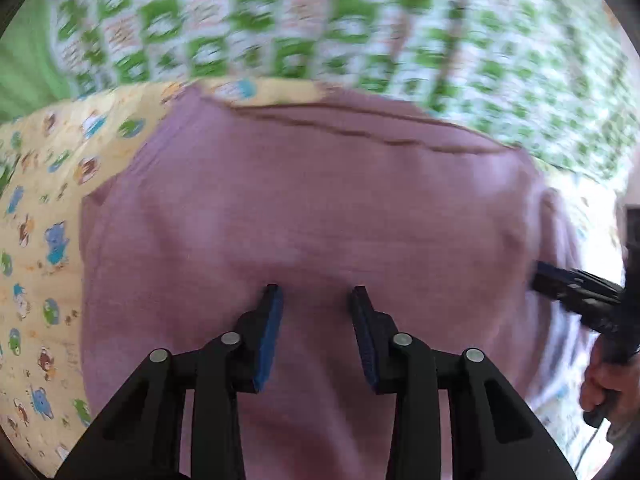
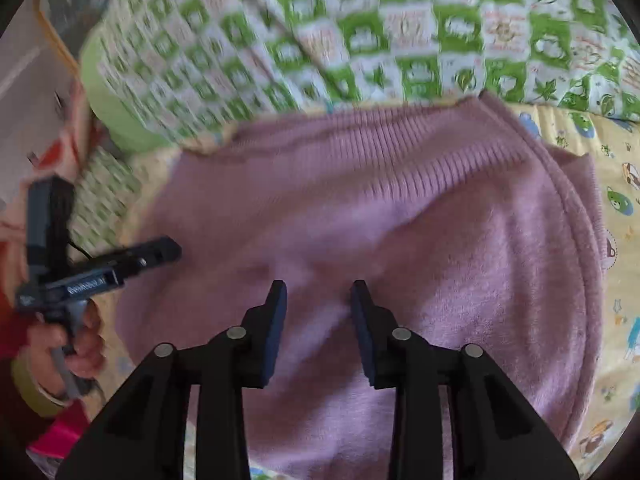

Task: Fold small clothes
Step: 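Smooth and square the folded sweater with both open tools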

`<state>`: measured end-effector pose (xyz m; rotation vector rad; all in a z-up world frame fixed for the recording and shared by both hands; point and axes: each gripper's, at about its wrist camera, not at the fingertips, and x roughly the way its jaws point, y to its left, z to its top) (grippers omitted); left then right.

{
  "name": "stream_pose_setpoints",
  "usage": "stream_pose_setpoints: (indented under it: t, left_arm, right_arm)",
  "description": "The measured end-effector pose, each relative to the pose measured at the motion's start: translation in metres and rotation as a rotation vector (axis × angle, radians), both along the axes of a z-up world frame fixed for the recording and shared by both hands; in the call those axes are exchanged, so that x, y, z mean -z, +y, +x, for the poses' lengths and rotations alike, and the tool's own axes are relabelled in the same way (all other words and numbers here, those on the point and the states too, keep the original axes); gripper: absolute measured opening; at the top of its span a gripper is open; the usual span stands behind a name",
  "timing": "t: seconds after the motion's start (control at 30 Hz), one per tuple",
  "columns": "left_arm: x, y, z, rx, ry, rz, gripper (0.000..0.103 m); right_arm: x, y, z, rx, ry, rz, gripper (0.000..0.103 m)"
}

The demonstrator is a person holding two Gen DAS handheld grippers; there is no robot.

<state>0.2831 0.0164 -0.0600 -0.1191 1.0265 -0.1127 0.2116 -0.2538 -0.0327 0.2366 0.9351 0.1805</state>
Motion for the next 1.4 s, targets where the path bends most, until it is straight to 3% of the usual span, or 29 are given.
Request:
stream_pose_setpoints:
  t: [0.07,0.13,0.17,0.23,0.33,0.37,0.43,0.6,0.67,0.73,0.77,0.87,1.03,1.4]
  left_arm:
    - [0.003,0.029,0.006,-0.065,-0.002,-0.042,0.016]
    - [0.003,0.046,0.008,-0.086,-0.003,-0.07,0.011]
    - [0.003,0.052,0.007,-0.084,-0.007,-0.076,0.011]
    - [0.0,0.059,0.002,-0.084,-0.019,-0.066,0.011]
    - [-0.005,0.071,-0.016,-0.119,-0.021,-0.121,0.011]
    - [-0.006,0.076,-0.021,-0.132,-0.019,-0.14,0.018]
    - [-0.008,0.081,-0.04,-0.172,-0.012,-0.116,0.041]
    - [-0.023,0.095,-0.092,-0.24,-0.018,-0.17,0.049]
    - [-0.027,0.106,-0.117,-0.286,-0.013,-0.192,0.059]
    - [-0.022,0.112,-0.14,-0.345,0.002,-0.222,0.062]
    - [-0.019,0.116,-0.15,-0.373,0.016,-0.243,0.065]
    - [-0.002,0.123,-0.174,-0.47,0.073,-0.302,0.07]
    - [0.022,0.123,-0.195,-0.53,0.142,-0.416,0.07]
    - [0.043,0.114,-0.174,-0.604,0.175,-0.565,0.076]
  right_arm:
    - [0.007,-0.019,0.004,0.07,0.01,-0.032,0.032]
    - [0.005,-0.045,-0.002,0.155,-0.012,-0.039,0.028]
    - [0.002,-0.058,-0.008,0.198,-0.028,-0.045,0.024]
    - [0.001,-0.074,-0.02,0.223,-0.026,-0.012,0.004]
    - [0.0,-0.079,-0.035,0.239,-0.023,-0.046,0.0]
    - [-0.002,-0.08,-0.037,0.257,-0.027,-0.049,0.0]
    - [-0.004,-0.086,-0.049,0.324,-0.024,-0.084,0.004]
    - [-0.015,-0.084,-0.07,0.354,-0.023,-0.017,0.01]
    - [-0.02,-0.074,-0.079,0.334,-0.027,-0.014,0.02]
    - [-0.022,-0.062,-0.083,0.316,-0.033,-0.004,0.044]
    - [-0.024,-0.056,-0.088,0.307,-0.04,0.002,0.047]
    - [-0.028,-0.037,-0.1,0.269,-0.051,0.023,0.049]
    - [-0.027,-0.012,-0.11,0.219,-0.036,0.074,0.049]
    - [-0.015,0.014,-0.12,0.148,0.011,0.097,0.049]
